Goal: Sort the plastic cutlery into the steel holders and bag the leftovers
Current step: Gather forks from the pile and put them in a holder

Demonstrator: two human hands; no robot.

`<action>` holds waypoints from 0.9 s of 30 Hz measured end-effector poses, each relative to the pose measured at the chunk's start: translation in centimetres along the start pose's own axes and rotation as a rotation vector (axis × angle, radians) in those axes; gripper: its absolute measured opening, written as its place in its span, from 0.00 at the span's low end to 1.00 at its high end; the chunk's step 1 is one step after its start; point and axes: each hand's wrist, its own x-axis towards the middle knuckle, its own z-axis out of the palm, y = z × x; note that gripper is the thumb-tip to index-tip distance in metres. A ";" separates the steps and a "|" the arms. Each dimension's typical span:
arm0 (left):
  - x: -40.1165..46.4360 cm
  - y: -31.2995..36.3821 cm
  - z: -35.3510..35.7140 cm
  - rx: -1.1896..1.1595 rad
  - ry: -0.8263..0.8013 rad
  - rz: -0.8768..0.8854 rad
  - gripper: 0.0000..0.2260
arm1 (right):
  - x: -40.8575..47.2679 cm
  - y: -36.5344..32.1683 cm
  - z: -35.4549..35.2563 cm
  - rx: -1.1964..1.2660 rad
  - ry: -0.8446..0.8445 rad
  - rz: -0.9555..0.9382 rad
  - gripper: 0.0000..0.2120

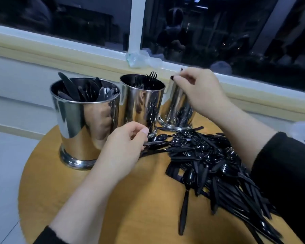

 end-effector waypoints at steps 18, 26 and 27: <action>-3.0 0.3 7.9 0.734 -0.335 0.076 0.16 | -19.8 11.0 -5.7 0.209 -0.073 0.293 0.14; -3.6 0.8 9.5 0.845 -0.441 0.033 0.14 | -20.2 11.7 -4.9 0.265 -0.197 0.304 0.12; -3.5 0.8 9.7 0.832 -0.436 0.027 0.13 | -20.2 11.7 -4.8 0.273 -0.193 0.311 0.12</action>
